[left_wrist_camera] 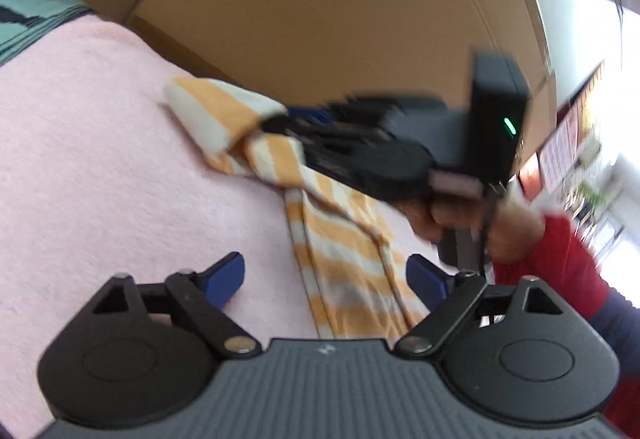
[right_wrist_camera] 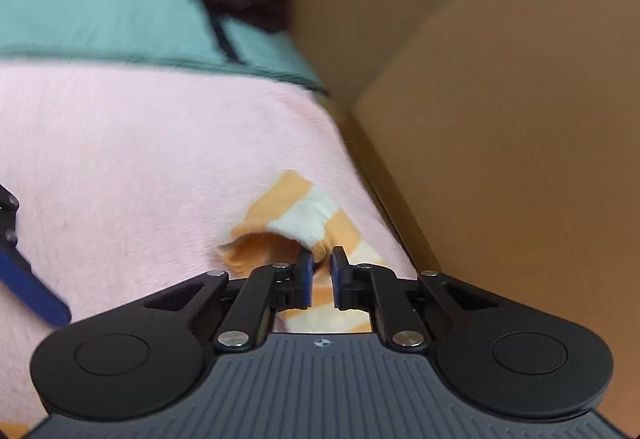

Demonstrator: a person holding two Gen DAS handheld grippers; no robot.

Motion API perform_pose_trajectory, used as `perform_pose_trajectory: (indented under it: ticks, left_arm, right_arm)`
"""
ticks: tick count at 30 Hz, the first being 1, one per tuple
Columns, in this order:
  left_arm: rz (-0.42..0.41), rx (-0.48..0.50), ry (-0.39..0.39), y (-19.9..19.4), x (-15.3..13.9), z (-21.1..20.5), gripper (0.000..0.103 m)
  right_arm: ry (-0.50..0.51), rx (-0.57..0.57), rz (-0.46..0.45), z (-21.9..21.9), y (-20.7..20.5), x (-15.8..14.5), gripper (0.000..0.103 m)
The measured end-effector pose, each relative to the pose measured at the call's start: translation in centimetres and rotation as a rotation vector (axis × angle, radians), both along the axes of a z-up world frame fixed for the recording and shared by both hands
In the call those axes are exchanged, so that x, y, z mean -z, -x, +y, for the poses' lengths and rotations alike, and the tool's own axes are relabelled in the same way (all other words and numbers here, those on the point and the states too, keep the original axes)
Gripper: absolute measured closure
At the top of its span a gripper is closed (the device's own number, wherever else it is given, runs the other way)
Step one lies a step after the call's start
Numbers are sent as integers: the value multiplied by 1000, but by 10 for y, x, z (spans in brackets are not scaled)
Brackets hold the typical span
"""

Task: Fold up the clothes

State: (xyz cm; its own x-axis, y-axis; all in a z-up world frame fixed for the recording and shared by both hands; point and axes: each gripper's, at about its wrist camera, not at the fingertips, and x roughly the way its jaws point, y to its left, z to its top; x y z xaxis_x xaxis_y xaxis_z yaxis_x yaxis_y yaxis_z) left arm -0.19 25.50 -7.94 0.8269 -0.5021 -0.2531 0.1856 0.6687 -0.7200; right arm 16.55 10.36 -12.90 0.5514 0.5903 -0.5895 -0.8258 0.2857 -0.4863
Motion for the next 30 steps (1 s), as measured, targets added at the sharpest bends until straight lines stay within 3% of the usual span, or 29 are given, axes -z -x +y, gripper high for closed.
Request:
perform_pose_trajectory:
  ticks: [2,5,9,11,16,21,25,28,30]
  left_arm:
    - [2,2,134,-14,1,11,35]
    - [8,-11,360,-41,10,12,33]
    - [124,-26,630,-76,37,1,31]
    - [152,-57,697,-85,45,-6,32]
    - [154,-146,750,-94,50,-7,33]
    - [149,-200,747,-98,49,1,24]
    - [157,-193,659,-113,41,-6,23]
    - [173,-208,635,-122,37,-11,23]
    - [173,-214,628,-125,37,-12,30]
  right_arm:
    - [-74,45,61,-17,-12,-8,95]
    - [-154,79,126,-36,-20,-14,95]
    - [-204,107,110,-49,-17,-17,95]
    - [-228,119,105,-59,-17,-18,95]
    - [-276,149,101,-77,-20,-16,95]
    - [-334,178,110,-95,-18,-13,95]
    - [-392,187,139,-107,-13,-11,95]
    - [-429,184,146,-112,-5,-9,95]
    - [-445,180,156,-116,1,-8,95]
